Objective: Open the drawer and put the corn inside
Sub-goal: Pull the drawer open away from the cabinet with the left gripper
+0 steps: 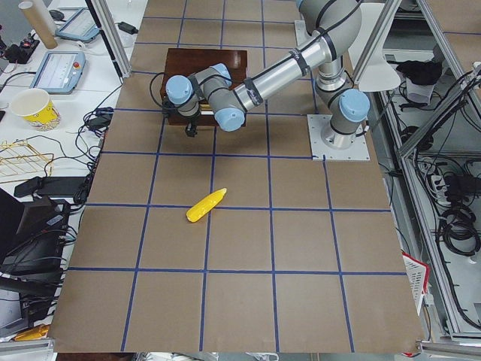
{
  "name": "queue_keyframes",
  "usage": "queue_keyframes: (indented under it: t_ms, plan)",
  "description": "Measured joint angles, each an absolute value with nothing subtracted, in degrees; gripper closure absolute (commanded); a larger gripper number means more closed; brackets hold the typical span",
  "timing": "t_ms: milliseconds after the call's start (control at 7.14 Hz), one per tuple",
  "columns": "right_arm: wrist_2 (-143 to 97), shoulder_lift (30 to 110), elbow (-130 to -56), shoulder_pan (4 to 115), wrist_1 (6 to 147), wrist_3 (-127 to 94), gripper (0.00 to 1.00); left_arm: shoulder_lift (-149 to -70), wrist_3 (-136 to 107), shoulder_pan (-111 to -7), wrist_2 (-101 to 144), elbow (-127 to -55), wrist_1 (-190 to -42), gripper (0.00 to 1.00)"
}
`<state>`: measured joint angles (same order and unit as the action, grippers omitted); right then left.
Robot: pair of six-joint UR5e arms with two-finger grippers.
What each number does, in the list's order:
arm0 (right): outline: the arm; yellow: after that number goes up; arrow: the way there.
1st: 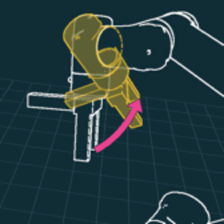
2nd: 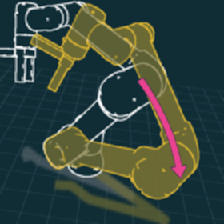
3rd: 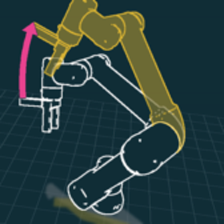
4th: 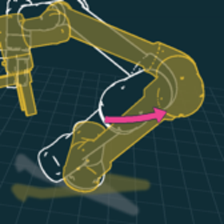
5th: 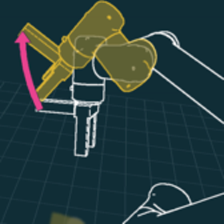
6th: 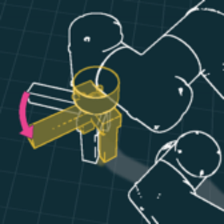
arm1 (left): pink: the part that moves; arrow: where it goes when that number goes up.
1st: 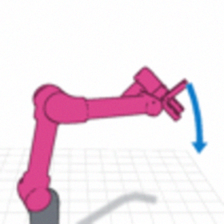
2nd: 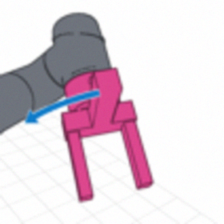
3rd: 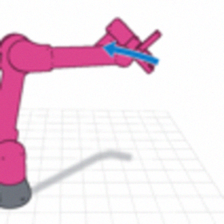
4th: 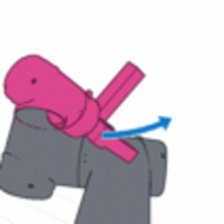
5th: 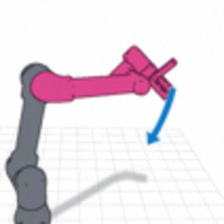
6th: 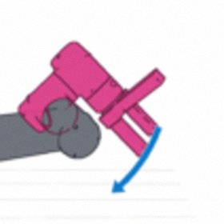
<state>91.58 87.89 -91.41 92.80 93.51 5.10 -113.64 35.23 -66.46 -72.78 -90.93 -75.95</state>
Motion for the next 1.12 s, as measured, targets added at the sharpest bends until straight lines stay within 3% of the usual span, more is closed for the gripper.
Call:
queue_keyframes:
  t_ms: [1121]
  plan:
    - [91.58,87.89,-91.43,92.84,93.52,5.10,0.00,-113.74,40.37,-66.24,-76.48,-90.19,-74.16,0.00]
